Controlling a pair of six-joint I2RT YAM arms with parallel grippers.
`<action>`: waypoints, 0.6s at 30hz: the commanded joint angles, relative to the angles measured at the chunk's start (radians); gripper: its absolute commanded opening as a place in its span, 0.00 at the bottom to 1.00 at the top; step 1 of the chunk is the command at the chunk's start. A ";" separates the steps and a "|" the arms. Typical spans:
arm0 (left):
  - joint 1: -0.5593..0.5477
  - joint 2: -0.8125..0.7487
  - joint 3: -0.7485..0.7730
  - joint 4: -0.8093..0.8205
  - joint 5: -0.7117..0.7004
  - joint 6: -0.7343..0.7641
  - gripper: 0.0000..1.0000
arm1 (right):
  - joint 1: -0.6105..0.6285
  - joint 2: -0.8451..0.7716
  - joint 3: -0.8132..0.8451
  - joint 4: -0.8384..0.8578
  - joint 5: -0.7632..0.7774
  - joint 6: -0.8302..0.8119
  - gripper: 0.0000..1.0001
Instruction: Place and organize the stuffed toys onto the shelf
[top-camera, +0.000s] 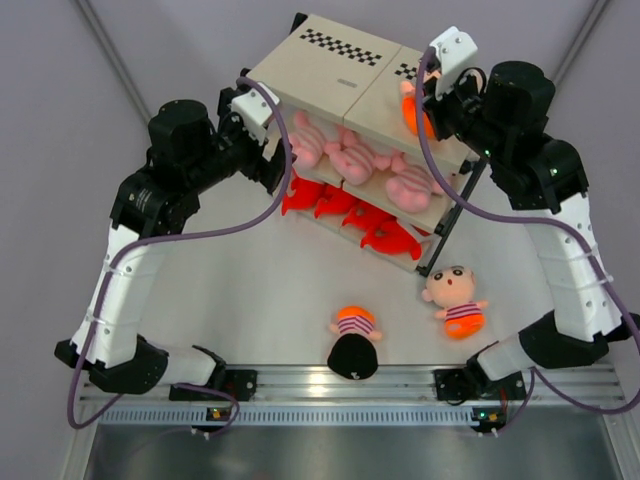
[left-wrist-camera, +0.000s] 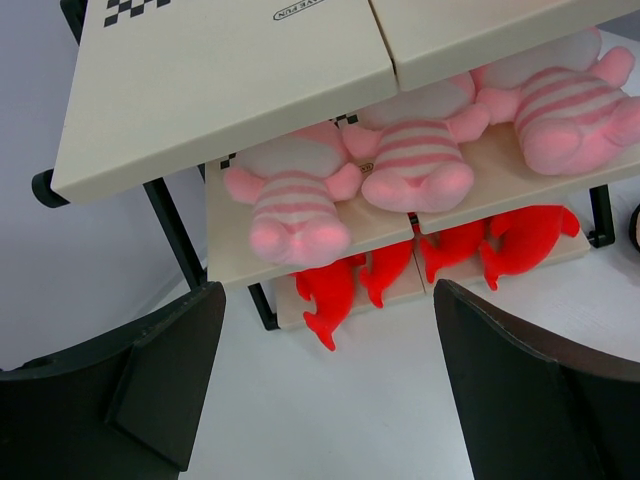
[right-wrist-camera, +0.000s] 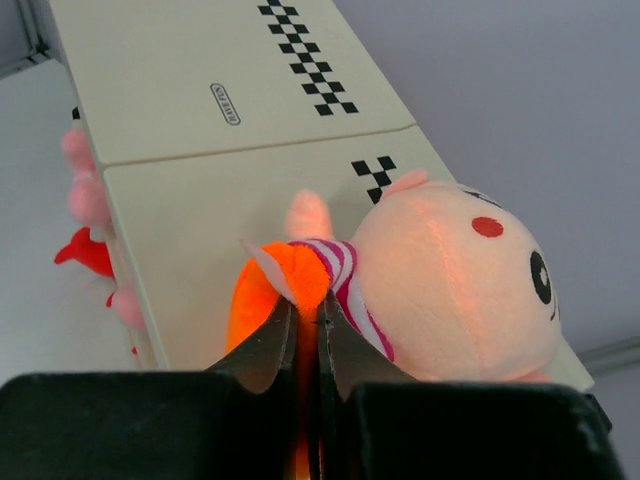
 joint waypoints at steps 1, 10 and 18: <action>-0.005 -0.028 -0.009 0.025 -0.010 0.008 0.91 | 0.006 -0.045 -0.007 -0.117 0.013 -0.061 0.00; -0.005 -0.052 -0.048 0.025 -0.032 0.030 0.92 | -0.005 -0.047 -0.021 -0.129 -0.046 -0.078 0.47; -0.003 -0.100 -0.163 -0.040 0.063 0.074 0.92 | -0.004 -0.130 -0.029 -0.094 -0.053 0.036 1.00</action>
